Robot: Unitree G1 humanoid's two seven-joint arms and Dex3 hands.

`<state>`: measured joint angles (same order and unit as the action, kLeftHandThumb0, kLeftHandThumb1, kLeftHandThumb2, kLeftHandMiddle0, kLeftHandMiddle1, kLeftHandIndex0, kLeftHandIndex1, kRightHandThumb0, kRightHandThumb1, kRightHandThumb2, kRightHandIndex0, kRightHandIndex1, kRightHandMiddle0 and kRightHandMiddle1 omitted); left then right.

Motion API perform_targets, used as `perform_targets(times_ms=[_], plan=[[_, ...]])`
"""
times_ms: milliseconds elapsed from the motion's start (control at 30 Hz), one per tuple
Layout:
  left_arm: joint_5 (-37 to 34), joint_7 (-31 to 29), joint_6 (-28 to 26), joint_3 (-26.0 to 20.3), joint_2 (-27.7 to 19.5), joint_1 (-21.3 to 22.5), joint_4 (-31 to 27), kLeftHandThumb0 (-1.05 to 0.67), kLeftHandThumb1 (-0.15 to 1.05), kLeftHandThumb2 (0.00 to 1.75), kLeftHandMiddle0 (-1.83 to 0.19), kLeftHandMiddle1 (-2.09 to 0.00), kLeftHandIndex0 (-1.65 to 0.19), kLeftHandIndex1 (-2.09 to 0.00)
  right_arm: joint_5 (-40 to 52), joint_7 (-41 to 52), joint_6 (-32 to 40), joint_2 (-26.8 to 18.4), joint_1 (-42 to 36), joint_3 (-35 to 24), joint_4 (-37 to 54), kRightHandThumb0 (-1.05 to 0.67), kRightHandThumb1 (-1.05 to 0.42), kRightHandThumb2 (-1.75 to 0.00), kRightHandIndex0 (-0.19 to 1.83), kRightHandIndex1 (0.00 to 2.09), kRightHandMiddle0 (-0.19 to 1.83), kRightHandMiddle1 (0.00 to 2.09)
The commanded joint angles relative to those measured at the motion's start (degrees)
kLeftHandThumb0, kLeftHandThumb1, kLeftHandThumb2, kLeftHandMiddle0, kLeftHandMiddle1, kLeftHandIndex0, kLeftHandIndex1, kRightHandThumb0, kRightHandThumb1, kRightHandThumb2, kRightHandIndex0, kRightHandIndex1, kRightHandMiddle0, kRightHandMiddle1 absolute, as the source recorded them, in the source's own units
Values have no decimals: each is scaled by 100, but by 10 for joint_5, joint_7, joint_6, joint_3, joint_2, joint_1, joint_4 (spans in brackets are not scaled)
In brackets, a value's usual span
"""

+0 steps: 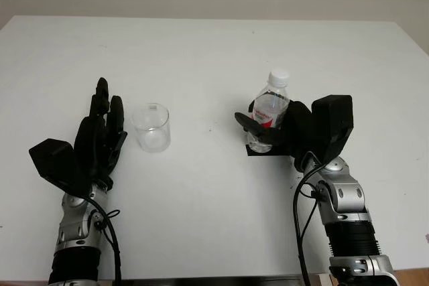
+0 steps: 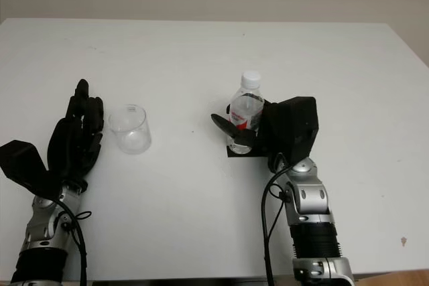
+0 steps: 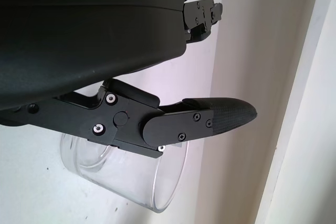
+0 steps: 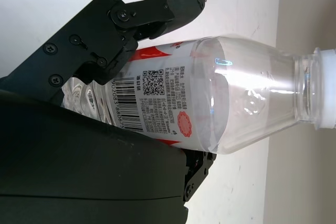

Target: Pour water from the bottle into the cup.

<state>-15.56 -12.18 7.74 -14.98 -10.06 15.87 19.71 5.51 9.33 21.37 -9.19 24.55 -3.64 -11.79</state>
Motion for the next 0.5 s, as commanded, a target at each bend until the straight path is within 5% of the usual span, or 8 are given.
perform_targets(times_ms=[0,400,433,467], plan=[[1,0,0,-2,-4,-5,-11,-72,105,51,16,-5,15,-5,-1,2,-8,-8,4,-4,-12,-17,-89,-58,183,209,168,209],[-4,-6,-9,-4,-9,-4,-13,-71,105,50,16,-5,15,-5,-12,-2,0,-9,-5,-2,-5,-17,-90,-53,182,209,161,209],[-4,-6,-9,-4,-10,-5,-13,-71,105,51,17,-5,15,-5,-15,0,-10,-9,-8,-1,-5,-21,-97,-33,166,209,143,209],[-3,-6,-8,-4,-11,-4,-12,-71,105,51,17,-5,15,-5,-18,4,-26,-12,-13,2,-6,-24,-100,-21,129,209,107,209]])
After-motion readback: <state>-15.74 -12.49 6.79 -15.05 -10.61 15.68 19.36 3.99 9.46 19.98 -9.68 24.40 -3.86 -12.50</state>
